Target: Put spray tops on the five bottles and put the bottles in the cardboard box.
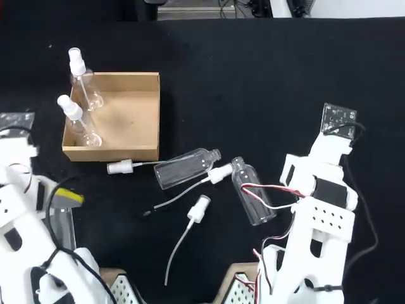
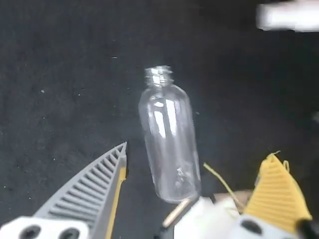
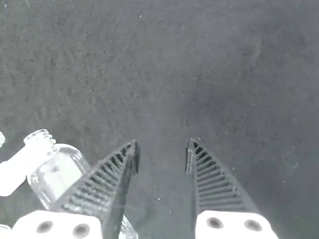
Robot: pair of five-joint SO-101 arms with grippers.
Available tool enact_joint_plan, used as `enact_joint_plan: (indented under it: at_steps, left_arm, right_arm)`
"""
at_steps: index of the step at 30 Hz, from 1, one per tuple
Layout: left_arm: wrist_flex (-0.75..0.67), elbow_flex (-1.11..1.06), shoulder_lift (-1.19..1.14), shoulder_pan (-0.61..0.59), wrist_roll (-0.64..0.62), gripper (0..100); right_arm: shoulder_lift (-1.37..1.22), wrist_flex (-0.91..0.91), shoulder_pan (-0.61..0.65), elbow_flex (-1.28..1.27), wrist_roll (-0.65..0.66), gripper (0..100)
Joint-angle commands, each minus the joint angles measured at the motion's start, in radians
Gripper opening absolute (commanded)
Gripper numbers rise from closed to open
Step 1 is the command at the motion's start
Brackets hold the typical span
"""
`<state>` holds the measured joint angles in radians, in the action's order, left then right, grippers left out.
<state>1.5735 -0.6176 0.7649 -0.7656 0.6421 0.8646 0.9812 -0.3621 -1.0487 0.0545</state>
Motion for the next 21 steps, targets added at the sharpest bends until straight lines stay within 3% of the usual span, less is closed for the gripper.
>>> enact_joint_plan:
  at_steps: [1, 6, 12, 21]
  left_arm:
    - [-0.166, -0.131, 0.005, -0.050, 0.014, 39]
    - [-0.253, -0.265, 0.005, -0.002, 0.008, 39]
    - [-0.460, -0.420, 0.005, 0.001, 0.012, 39]
    - [-0.477, -0.486, 0.005, -0.004, 0.014, 39]
  right_arm:
    - [0.022, 0.005, 0.011, 0.024, 0.008, 14.1]
    - [0.022, 0.005, 0.011, 0.025, 0.008, 14.1]
    - [0.022, 0.026, 0.003, 0.015, 0.008, 14.1]
    - [0.022, 0.063, 0.011, 0.021, 0.008, 14.1]
